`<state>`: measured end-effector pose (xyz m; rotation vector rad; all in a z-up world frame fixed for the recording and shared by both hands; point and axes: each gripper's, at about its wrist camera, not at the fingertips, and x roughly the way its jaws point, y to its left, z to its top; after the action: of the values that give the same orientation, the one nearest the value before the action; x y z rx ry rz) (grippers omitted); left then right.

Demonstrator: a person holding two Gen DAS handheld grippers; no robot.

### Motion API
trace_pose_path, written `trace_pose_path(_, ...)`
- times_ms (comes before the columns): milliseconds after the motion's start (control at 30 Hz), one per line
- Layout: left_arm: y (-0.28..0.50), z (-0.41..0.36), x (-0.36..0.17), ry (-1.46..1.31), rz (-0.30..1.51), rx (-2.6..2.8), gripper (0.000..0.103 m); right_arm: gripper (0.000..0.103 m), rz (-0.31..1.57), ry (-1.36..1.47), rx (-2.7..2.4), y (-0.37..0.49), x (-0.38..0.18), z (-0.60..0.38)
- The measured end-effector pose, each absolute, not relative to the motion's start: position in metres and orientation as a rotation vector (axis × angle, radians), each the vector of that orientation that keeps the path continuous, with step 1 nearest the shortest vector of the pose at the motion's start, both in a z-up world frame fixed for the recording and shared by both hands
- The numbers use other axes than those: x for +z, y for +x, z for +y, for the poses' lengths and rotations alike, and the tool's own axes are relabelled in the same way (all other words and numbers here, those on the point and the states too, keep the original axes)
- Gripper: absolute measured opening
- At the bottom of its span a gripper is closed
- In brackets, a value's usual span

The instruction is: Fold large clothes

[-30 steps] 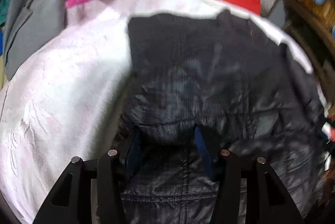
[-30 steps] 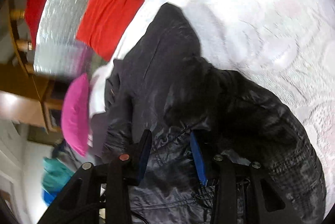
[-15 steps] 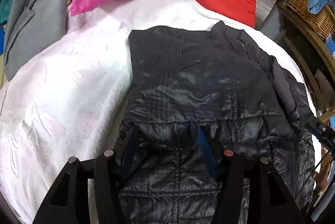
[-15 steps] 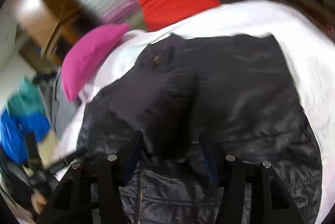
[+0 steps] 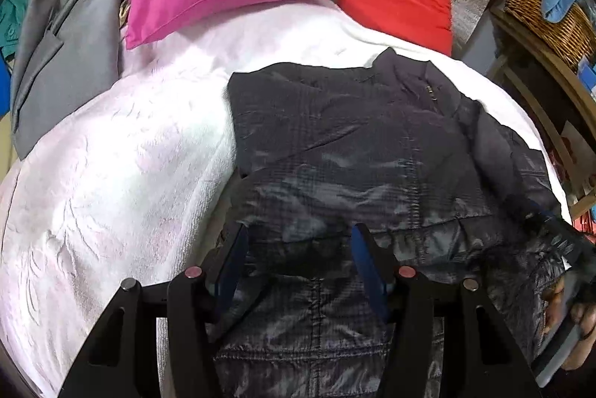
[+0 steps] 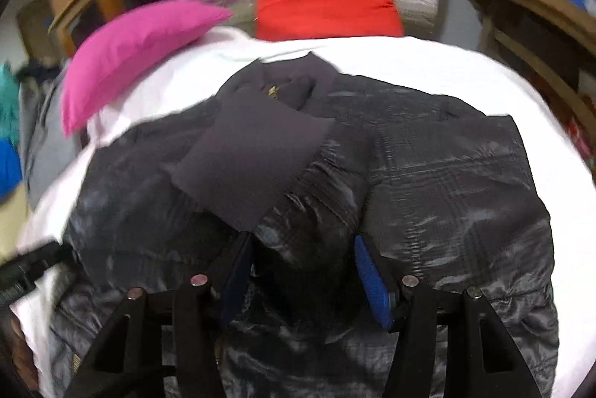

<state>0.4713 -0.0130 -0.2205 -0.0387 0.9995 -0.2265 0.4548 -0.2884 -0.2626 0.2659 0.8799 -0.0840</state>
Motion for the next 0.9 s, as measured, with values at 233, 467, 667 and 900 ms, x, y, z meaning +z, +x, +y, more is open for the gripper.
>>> trace_pose_path(233,0.47,-0.009,-0.223,-0.038,1.009,-0.216,0.058,0.059,0.836,0.61,-0.169,0.434,-0.26,-0.377)
trace_pose_path(467,0.472,-0.01,-0.226,-0.045,1.024,-0.222,0.058,0.06,0.814,0.988,-0.009,0.421,-0.282,-0.435)
trace_pose_path(667,0.476,-0.005,-0.228,-0.071,1.034,-0.23,0.058,0.06,0.81,1.116,0.039,0.437,-0.306,-0.441)
trace_pose_path(900,0.488,0.029,-0.224,-0.123,1.014,-0.156,0.058,0.036,0.773,1.108,0.031,0.451,-0.31,-0.44)
